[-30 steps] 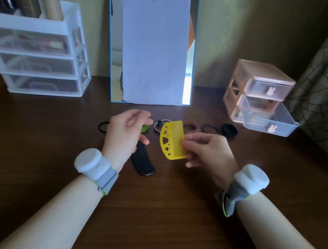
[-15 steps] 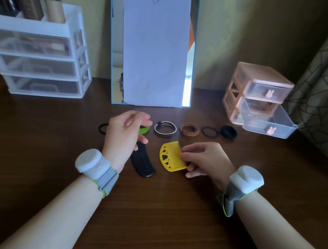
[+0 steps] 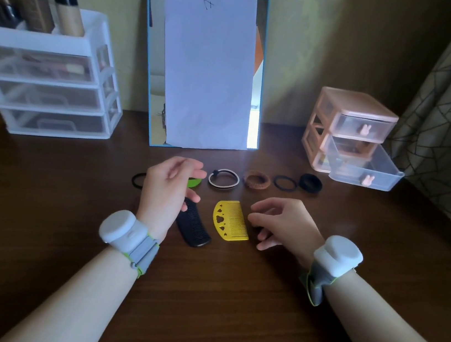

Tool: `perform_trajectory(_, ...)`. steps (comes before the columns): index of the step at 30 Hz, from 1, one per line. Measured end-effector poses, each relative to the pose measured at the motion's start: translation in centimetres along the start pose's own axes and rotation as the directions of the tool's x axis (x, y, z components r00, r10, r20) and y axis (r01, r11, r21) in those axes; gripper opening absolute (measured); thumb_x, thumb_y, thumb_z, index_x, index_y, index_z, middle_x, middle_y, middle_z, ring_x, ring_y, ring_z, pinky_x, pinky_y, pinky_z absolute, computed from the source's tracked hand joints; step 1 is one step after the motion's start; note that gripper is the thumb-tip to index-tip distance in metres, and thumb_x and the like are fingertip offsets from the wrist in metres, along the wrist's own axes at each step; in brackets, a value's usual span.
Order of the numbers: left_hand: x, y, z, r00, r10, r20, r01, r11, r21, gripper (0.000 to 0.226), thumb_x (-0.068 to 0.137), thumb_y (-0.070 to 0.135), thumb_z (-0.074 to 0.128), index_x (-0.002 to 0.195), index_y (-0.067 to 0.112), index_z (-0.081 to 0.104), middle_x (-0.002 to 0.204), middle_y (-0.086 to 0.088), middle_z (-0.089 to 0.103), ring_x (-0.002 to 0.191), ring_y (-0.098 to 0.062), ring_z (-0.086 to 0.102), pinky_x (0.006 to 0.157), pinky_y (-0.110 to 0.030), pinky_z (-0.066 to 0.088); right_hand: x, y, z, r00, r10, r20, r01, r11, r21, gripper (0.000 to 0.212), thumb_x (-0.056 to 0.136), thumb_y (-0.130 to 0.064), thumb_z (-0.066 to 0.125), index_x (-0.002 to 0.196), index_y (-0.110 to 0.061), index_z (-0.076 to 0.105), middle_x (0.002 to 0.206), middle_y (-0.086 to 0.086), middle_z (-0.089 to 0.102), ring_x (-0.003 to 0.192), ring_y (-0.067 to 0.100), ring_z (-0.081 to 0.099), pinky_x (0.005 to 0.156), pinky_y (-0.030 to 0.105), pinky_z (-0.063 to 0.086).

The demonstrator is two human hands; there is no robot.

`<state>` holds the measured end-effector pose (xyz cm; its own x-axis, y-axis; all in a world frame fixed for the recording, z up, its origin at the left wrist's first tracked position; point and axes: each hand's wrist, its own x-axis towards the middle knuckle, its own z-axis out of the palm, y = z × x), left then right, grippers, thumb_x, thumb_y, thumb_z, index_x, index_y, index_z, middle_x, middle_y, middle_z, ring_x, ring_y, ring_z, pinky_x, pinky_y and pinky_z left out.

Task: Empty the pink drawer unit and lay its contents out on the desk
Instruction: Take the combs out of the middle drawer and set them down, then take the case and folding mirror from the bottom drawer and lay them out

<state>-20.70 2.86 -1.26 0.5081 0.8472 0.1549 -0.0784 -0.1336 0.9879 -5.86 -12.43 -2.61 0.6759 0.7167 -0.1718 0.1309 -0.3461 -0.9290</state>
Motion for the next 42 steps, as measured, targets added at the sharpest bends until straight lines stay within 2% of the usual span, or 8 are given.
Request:
perform_trajectory(8, 0.1, 1.1, 2.3, 0.993, -0.012, 0.116, 0.018, 0.999, -0.045, 0.02, 0.092, 0.025, 0.055, 0.087, 0.018, 0.073, 0.088, 0.0, 0.077, 0.062, -0.013, 0.065, 0.043, -0.022, 0.045, -1.0, 1.7, -6.5, 0.977, -0.054, -0.204, 0.033, 0.994, -0.101, 0.011, 0.08, -0.023, 0.077, 0.089, -0.026, 0.072, 0.076, 0.002, 0.072, 0.052, 0.014, 0.068, 0.046, 0.026, 0.056)
perform_trajectory(13, 3.3, 3.7, 9.0, 0.967, 0.091, 0.237, -0.112, 0.991, 0.077, 0.026, 0.09, 0.035, 0.053, 0.085, 0.022, 0.074, 0.088, 0.006, 0.077, 0.087, -0.01, 0.069, 0.07, -0.032, 0.058, -0.5, 3.1, -12.5, 0.881, -0.085, -0.466, 0.082, 0.996, -0.026, 0.004, 0.081, -0.033, 0.074, 0.083, -0.03, 0.071, 0.077, -0.001, 0.071, 0.049, 0.008, 0.065, 0.044, 0.023, 0.053)
perform_trajectory(17, 6.6, 5.1, 16.3, 0.92, 0.19, 0.344, -0.263, 0.949, 0.177, 0.026, 0.092, 0.038, 0.054, 0.093, 0.023, 0.075, 0.097, 0.009, 0.074, 0.102, -0.008, 0.064, 0.093, -0.034, 0.052, -0.2, 4.4, -16.4, 0.779, -0.101, -0.619, 0.167, 0.985, 0.05, 0.024, 0.077, -0.043, 0.074, 0.09, -0.023, 0.07, 0.074, 0.003, 0.069, 0.045, 0.007, 0.061, 0.041, 0.024, 0.05)
perform_trajectory(21, 9.0, 6.0, 21.9, 0.854, 0.351, 0.385, -0.472, 0.834, 0.287, 0.021, 0.093, 0.031, 0.057, 0.101, 0.02, 0.073, 0.101, 0.009, 0.071, 0.099, -0.005, 0.063, 0.078, -0.005, 0.039, 0.8, 4.7, -17.2, 0.762, -0.169, -0.626, 0.215, 0.977, -0.002, 0.022, 0.078, -0.041, 0.075, 0.092, -0.028, 0.064, 0.082, 0.003, 0.068, 0.046, 0.01, 0.062, 0.039, 0.024, 0.05)
perform_trajectory(25, 11.3, 6.8, 26.5, 0.747, 0.423, 0.513, -0.638, 0.673, 0.374, 0.028, 0.095, 0.021, 0.055, 0.118, 0.01, 0.067, 0.121, -0.009, 0.066, 0.109, -0.024, 0.059, 0.089, -0.021, 0.036, 2.0, 4.8, -17.8, 0.756, -0.234, -0.612, 0.215, 0.971, -0.105, 0.029, 0.074, -0.048, 0.077, 0.094, -0.031, 0.063, 0.077, -0.005, 0.067, 0.048, 0.009, 0.063, 0.04, 0.022, 0.05)
perform_trajectory(30, 13.4, 6.9, 29.4, 0.679, 0.397, 0.618, -0.715, 0.552, 0.43, 0.032, 0.098, 0.014, 0.048, 0.125, 0.006, 0.063, 0.133, -0.011, 0.061, 0.125, -0.028, 0.052, 0.106, -0.029, 0.035, 3.5, 4.9, -18.4, 0.738, -0.284, -0.612, 0.231, 0.959, -0.167, 0.021, 0.075, -0.042, 0.079, 0.084, -0.032, 0.063, 0.074, -0.008, 0.068, 0.048, 0.008, 0.063, 0.046, 0.024, 0.051)
perform_trajectory(37, 14.4, 6.0, 29.2, 0.65, 0.448, 0.614, -0.729, 0.596, 0.336, 0.026, 0.098, 0.014, 0.052, 0.114, 0.008, 0.071, 0.128, -0.009, 0.064, 0.124, -0.023, 0.052, 0.088, 0.003, 0.021, 5.8, 5.1, -19.1, 0.738, -0.27, -0.619, 0.222, 0.963, -0.155, 0.012, 0.08, -0.031, 0.075, 0.083, -0.031, 0.064, 0.073, -0.008, 0.068, 0.048, 0.006, 0.063, 0.045, 0.019, 0.051)
perform_trajectory(42, 15.3, 5.5, 29.1, 0.642, 0.434, 0.632, -0.736, 0.58, 0.35, 0.029, 0.099, 0.022, 0.049, 0.121, 0.018, 0.068, 0.137, -0.002, 0.058, 0.132, -0.016, 0.045, 0.092, -0.007, 0.024, 7.8, 4.2, -18.6, 0.75, -0.25, -0.612, 0.177, 0.968, -0.178, 0.012, 0.083, -0.04, 0.07, 0.089, -0.03, 0.066, 0.075, -0.01, 0.069, 0.049, 0.007, 0.064, 0.052, 0.031, 0.059)
